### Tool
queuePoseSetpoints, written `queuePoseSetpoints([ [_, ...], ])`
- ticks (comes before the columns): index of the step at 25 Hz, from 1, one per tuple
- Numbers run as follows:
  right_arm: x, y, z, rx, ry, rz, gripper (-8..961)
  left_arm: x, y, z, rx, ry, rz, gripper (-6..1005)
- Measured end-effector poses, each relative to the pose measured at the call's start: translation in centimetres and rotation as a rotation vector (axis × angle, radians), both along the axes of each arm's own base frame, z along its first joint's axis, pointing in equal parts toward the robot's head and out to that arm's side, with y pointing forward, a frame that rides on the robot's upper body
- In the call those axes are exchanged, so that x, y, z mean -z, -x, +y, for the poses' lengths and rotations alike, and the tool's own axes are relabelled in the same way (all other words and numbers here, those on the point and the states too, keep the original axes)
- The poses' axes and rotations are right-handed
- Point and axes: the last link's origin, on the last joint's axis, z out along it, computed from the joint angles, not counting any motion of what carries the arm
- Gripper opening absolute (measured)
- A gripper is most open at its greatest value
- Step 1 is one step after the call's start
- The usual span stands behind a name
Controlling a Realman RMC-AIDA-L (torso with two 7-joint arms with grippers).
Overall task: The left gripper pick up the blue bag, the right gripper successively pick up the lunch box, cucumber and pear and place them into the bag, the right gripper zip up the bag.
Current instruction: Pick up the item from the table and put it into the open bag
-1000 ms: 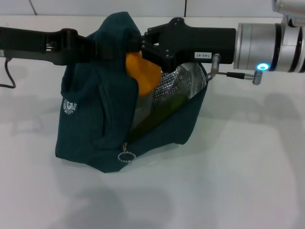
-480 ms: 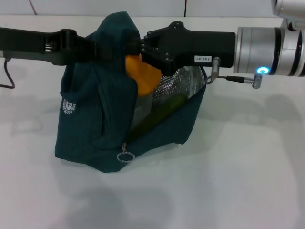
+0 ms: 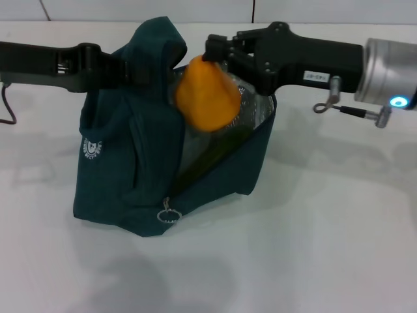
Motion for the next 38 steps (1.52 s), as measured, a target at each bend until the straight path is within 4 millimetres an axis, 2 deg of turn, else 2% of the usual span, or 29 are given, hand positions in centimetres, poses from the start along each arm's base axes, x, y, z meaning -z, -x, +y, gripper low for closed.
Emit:
queuePoseSetpoints([
  [12,0.3,0.3,-1.2,-0.039,0.063,0.026,34,0.2,0.3,-0.1,-0.009,0.026,-0.013,50],
  [20,1.3,0.0,-1.9,-0.045,0.108,0.002,35,0.1,0.4,-0.1,-0.007,0.021,-0.016,50],
  [38,1.7,-0.7,-1.8,-0.014,0.116,-0.011,37,0.2,0.1,0.0,-0.001,0.022,-0.015,50],
])
